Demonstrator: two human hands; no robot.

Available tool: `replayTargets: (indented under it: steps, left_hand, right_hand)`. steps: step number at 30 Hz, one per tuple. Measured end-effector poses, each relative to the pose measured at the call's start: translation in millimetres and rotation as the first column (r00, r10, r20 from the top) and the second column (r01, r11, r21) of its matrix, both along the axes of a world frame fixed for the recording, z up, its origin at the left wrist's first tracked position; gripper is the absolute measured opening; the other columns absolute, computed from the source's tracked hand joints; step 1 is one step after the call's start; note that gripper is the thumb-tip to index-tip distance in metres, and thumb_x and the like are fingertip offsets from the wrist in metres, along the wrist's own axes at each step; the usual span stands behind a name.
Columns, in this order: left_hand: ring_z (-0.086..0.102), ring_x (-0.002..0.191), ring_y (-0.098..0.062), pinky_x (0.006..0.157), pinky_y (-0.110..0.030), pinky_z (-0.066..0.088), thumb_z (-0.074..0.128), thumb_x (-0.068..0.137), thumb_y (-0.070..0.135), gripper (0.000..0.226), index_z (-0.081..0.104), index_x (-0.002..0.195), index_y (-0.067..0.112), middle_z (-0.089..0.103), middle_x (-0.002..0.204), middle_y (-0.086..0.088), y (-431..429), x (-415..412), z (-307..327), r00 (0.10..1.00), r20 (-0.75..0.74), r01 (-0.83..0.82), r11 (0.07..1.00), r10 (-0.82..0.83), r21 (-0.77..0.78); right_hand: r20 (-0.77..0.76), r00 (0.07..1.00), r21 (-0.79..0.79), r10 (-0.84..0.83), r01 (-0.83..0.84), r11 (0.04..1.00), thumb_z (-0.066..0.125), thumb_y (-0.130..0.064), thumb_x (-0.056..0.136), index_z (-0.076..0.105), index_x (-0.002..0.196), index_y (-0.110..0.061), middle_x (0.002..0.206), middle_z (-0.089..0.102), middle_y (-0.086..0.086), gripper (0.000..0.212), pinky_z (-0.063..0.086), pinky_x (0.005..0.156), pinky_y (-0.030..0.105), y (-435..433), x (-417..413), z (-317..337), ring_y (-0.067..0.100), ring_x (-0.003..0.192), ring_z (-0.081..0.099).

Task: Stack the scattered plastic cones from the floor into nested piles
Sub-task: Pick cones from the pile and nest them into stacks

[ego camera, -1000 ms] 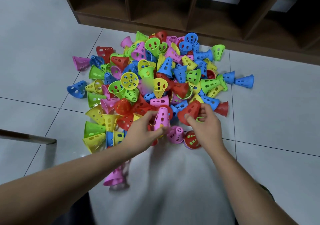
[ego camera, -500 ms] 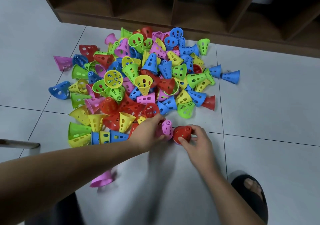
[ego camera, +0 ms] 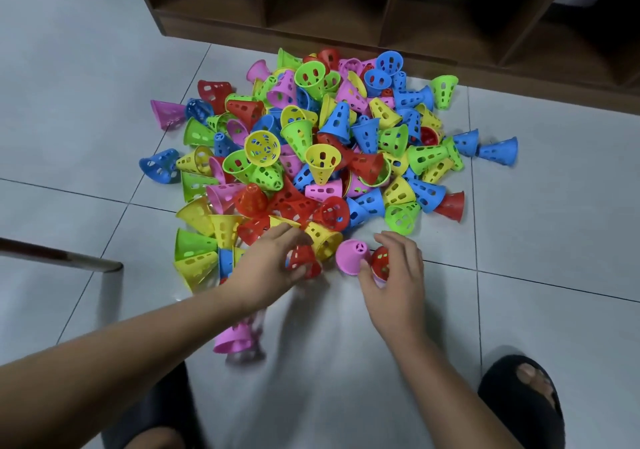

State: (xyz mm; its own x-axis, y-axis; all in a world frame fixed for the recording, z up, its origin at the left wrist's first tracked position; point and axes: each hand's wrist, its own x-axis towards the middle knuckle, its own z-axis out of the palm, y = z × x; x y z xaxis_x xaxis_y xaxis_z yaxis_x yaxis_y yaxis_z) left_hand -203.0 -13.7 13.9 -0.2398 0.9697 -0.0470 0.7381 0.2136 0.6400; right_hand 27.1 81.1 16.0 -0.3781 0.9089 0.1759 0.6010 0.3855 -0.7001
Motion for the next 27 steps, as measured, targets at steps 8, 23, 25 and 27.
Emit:
replayTargets:
  steps: [8,23,25,27]
  left_hand:
    - [0.054,0.074,-0.006,0.062,-0.036,0.047,0.085,0.081,0.036,0.034,0.052,0.091,0.032,0.055,0.086,0.014,-91,-32,-4,0.933,-0.028,-0.360,0.931,0.359,-0.064]
    - [0.069,0.090,-0.017,0.081,-0.038,0.059,0.082,0.071,0.078,0.084,0.047,0.118,0.018,0.069,0.099,0.005,-128,-23,-33,0.869,0.052,-0.330,0.654,0.492,-0.680]
    - [0.068,0.093,-0.017,0.084,-0.039,0.060,0.087,0.070,0.072,0.079,0.049,0.115,0.019,0.070,0.103,0.003,-128,-22,-33,0.844,0.086,-0.319,0.624,0.530,-0.714]
    - [0.069,0.092,-0.017,0.084,-0.040,0.060,0.089,0.065,0.066,0.073,0.053,0.109,0.020,0.072,0.099,0.001,-128,-22,-33,0.820,0.096,-0.326,0.599,0.564,-0.732]
  right_hand:
    - [0.053,0.936,-0.026,0.347,-0.346,0.938,0.069,-0.017,0.094,0.066,0.126,-0.019,0.126,0.059,-0.007,0.032,0.050,0.102,0.037,-51,-69,-13,0.016,0.121,0.055]
    - [0.479,0.752,-0.141,0.453,-0.444,0.885,0.070,-0.031,0.096,0.035,0.162,-0.021,0.163,0.041,0.002,0.075,0.035,0.119,0.044,-69,-136,-44,0.024,0.148,0.037]
    - [0.536,0.725,-0.108,0.433,-0.450,0.887,0.071,-0.034,0.095,0.040,0.160,-0.022,0.157,0.049,0.001,0.073,0.037,0.110,0.044,-65,-143,-42,0.026,0.140,0.044]
    - [0.577,0.712,-0.050,0.401,-0.459,0.887,0.074,-0.040,0.092,0.047,0.153,-0.024,0.142,0.059,-0.001,0.069,0.039,0.099,0.044,-62,-148,-39,0.026,0.126,0.050]
